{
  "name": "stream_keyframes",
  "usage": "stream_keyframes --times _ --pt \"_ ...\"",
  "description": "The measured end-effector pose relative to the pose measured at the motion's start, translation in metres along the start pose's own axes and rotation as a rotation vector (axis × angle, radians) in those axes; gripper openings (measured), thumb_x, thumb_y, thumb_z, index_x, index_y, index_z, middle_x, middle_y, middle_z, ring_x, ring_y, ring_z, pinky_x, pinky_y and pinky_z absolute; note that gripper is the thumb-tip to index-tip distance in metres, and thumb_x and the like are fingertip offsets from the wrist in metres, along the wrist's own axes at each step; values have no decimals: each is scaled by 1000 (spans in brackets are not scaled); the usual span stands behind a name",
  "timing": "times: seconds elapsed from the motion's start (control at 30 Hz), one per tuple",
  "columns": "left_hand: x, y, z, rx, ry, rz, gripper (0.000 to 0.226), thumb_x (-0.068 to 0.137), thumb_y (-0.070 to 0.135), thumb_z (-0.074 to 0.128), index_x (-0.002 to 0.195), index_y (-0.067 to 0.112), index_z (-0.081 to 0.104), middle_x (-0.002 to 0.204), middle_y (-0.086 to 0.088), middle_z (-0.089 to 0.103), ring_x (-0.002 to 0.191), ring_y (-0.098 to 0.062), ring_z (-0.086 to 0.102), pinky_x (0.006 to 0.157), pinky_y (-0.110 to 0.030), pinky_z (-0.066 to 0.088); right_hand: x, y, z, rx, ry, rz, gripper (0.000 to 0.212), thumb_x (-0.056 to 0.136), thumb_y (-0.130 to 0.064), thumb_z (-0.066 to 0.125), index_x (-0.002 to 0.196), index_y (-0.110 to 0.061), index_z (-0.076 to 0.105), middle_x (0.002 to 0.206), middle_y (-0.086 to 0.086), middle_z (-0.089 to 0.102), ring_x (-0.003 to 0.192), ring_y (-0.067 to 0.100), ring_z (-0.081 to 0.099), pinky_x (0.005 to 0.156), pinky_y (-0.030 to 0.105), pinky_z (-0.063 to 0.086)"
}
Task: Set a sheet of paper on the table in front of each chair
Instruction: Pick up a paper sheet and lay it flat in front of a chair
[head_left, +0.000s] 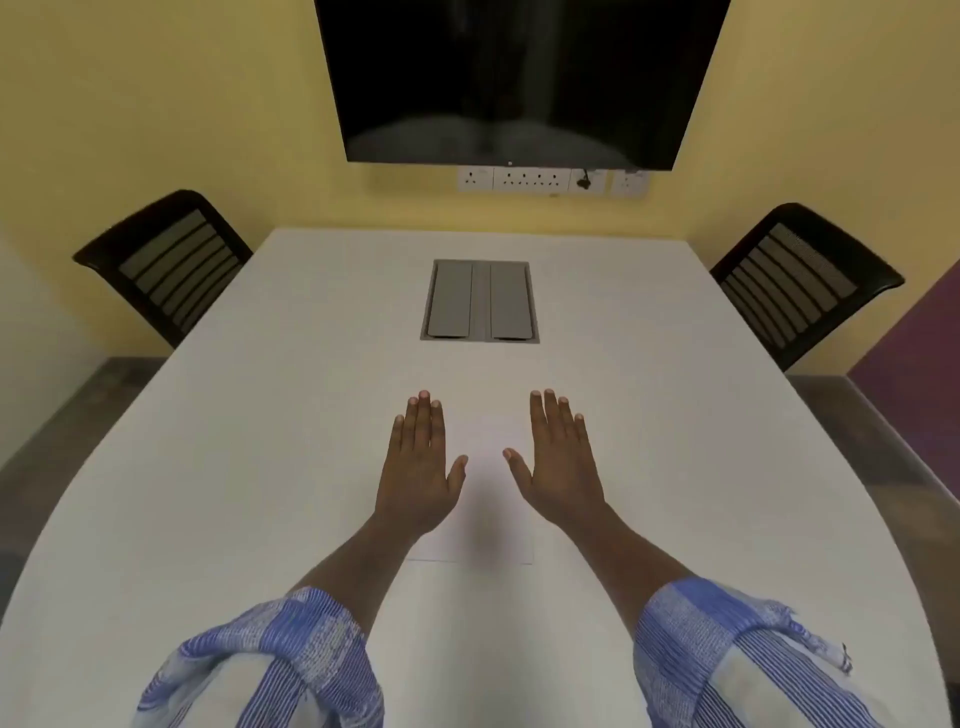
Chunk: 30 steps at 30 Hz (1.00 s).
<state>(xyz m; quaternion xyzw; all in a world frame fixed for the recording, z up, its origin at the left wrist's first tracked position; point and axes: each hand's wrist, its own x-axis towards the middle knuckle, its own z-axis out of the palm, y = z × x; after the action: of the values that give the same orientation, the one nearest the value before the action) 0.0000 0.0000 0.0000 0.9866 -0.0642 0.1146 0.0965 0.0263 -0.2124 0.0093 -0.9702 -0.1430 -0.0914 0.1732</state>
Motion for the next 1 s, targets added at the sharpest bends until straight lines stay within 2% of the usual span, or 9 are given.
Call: stream_keyframes --times 0.27,0.4,0.5,0.6,0.67,0.87,1.0 --pt "-46 -10 62 -39 -180 -123 80 102 46 39 159 -1 9 168 -23 4 156 -38 8 126 -49 15 -45 15 66 24 -141 93 82 100 -54 40 161 -10 7 168 15 6 156 32 9 126 45 11" --pt "-64 -4 87 -144 -334 -345 82 103 48 40 159 0 6 167 -26 9 154 -39 18 124 -46 22 -70 22 98 60 -282 175 82 100 -56 41 161 -12 9 169 13 0 155 30 13 124 40 22" --pt "-67 0 96 -214 -399 -574 81 102 49 43 158 -2 13 160 -26 27 146 -37 32 116 -42 33 -81 25 118 59 -418 231 80 99 -58 39 161 -14 12 170 9 -2 155 28 13 120 39 26" --pt "-63 -2 100 -352 -371 -778 69 100 42 53 146 -5 34 140 -25 45 131 -39 44 107 -44 39 -91 27 130 27 -506 219 76 100 -57 39 158 -11 22 169 11 8 153 27 17 118 38 29" --pt "-60 -6 103 -416 -324 -856 57 98 36 58 135 -5 45 131 -26 50 126 -42 48 107 -44 37 -94 27 135 12 -526 203 71 99 -56 41 153 -11 31 167 11 16 151 27 21 115 38 33" --pt "-43 -18 110 -635 -252 -1120 55 91 30 67 135 1 53 135 -23 55 128 -40 52 106 -41 41 -91 29 139 -8 -496 196 61 96 -55 46 140 -13 45 160 11 30 141 29 33 102 39 45" --pt "-37 -28 113 -702 -205 -1183 43 85 28 74 118 1 65 125 -16 67 120 -34 61 97 -34 46 -89 31 139 -1 -494 192 58 95 -54 47 137 -13 47 158 9 31 138 28 35 99 38 46"
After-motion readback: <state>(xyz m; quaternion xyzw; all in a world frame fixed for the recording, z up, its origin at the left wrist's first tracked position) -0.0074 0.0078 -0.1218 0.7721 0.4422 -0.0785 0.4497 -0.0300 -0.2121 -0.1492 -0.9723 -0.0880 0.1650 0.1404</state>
